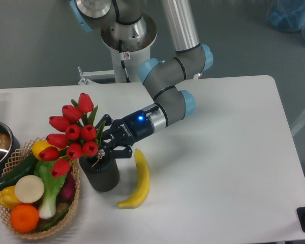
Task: Insert the flowers into the vase
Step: 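Push the tulip bunch further down into the vase with the gripper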
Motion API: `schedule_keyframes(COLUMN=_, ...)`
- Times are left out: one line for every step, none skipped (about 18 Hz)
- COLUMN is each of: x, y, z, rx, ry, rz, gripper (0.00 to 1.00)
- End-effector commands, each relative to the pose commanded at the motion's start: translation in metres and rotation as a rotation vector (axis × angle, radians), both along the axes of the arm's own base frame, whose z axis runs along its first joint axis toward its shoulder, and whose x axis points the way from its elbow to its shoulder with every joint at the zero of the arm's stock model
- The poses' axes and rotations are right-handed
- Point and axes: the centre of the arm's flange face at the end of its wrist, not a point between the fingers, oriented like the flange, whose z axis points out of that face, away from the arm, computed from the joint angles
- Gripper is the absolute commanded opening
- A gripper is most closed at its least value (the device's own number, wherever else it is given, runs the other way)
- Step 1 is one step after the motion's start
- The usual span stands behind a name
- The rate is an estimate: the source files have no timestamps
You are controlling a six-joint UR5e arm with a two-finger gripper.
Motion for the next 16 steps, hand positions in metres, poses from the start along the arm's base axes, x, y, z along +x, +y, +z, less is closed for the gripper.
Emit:
schedule_keyframes(x=0.0000, y=0.0000, z=0.0000, rx=0.000, ry=0.000, rz=0.000, gripper=0.38)
schedule_keyframes(x=0.0000, y=0.0000, z=0.0000, rx=0.006, ry=0.009, rz=0.002, gripper=0.40)
schedule_keyframes(x=-0.0001, y=0.0001, z=-0.0009, rx=0.007, ry=0.011, rz=0.002, gripper=0.40)
schedule_keyframes(x=0.0000, y=0.0000, z=-0.0039, rx=0.013, ry=0.020, rz=0.005, gripper=0.44)
schedule_keyframes(x=-0.0001, y=0.0000, z=-0.0046, rx=0.014, ry=0.022, rz=0.005, gripper=0.45)
schedule_keyframes(x=0.0003, y=-0.0002, z=-0.0051, rx=0.013, ry=0.020, rz=0.005, gripper=0.45)
schedule_keyframes(x=0.0003, y=-0.0002, z=-0.0051, rx=0.013, ry=0.020, rz=0.005, gripper=0.46)
schedule_keyframes(x=0.0003, y=-0.0002, z=-0.0052, rx=0.011, ry=0.018, rz=0.005, gripper=0.46)
schedule_keyframes(x=0.0003, y=-0.0002, z=-0.0051, rx=0.013, ry=0.020, rz=0.005, gripper=0.47)
schedule_keyframes(x=0.0003, y=-0.0002, z=-0.0052, rx=0.012, ry=0.019, rz=0.005, gripper=0.48)
schedule_keyframes(x=-0.0001, y=0.0000, z=-0.0046, rx=0.014, ry=0.022, rz=0.005, gripper=0.50)
schedule_keyframes(x=-0.0001, y=0.0000, z=-0.0046, rx=0.015, ry=0.023, rz=0.005, gripper=0.50)
schedule_keyframes(x=-0.0001, y=0.0000, z=-0.0046, rx=0.015, ry=0.023, rz=0.005, gripper=0.52)
schedule_keyframes(x=-0.0001, y=0.0000, z=-0.0046, rx=0.015, ry=0.023, rz=0.005, gripper=0.56)
schedule_keyframes(x=-0.0001, y=0.0000, z=-0.0046, rx=0.015, ry=0.023, rz=0.005, gripper=0.62)
schedule_keyframes(x=-0.0001, y=0.0000, z=-0.0046, rx=0.017, ry=0.027, rz=0.006, gripper=0.68)
